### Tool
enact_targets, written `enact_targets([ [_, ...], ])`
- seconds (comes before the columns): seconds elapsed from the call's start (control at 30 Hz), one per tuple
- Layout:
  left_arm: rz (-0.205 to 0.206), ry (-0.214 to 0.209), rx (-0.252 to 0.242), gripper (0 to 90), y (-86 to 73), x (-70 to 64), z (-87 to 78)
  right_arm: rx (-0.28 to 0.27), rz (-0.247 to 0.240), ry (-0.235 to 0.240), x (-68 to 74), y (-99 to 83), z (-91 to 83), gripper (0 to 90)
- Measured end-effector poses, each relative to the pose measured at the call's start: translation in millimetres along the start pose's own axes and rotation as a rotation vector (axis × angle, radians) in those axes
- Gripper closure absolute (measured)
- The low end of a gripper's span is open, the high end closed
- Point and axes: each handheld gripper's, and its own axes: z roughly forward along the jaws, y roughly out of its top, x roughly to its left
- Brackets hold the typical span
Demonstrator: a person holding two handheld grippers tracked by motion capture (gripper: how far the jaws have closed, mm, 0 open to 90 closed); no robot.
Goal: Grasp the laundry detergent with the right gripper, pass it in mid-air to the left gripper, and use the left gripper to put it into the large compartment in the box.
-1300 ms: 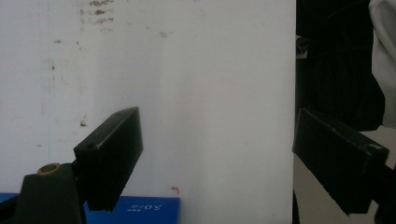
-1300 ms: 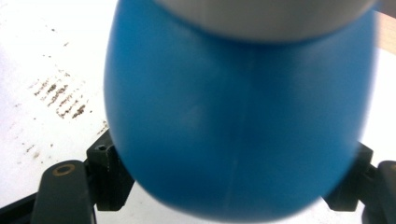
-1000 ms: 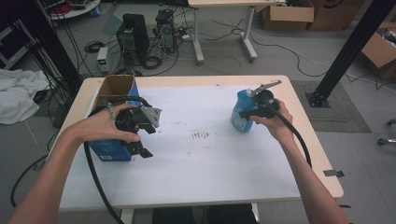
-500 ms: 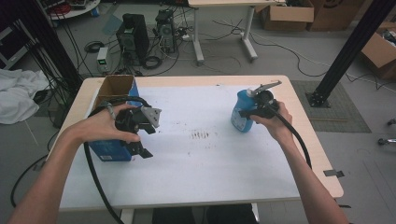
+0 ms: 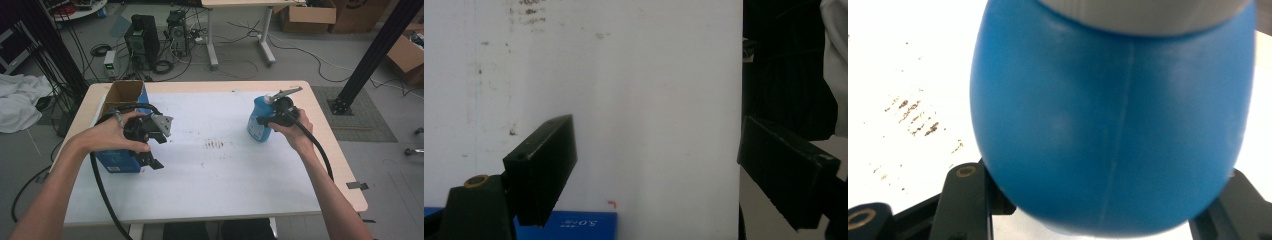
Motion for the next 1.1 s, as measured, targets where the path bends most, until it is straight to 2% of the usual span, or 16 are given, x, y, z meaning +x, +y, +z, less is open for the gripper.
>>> enact_targets([
  [0.4, -0.002, 0.001, -0.003, 16.7, -0.3, -0.2, 0.3, -0.013, 0.004, -0.004, 0.2, -1.3, -0.1, 43.3],
  [0.53, -0.004, 0.001, -0.004, 16.7, -0.7, 0.0, 0.6, -0.003, 0.001, -0.01, 0.7, -0.3, -0.4, 44.3],
  [0.73, -0.007, -0.002, -0.004, 16.8, -0.9, 0.5, 1.8, -0.011, 0.025, -0.005, -2.5, -1.2, -1.3, 46.3],
  [1.1, -0.007, -0.002, -0.002, 16.8, -0.5, 1.1, 2.4, -0.022, 0.011, -0.013, -0.5, -2.5, -1.2, 47.2],
])
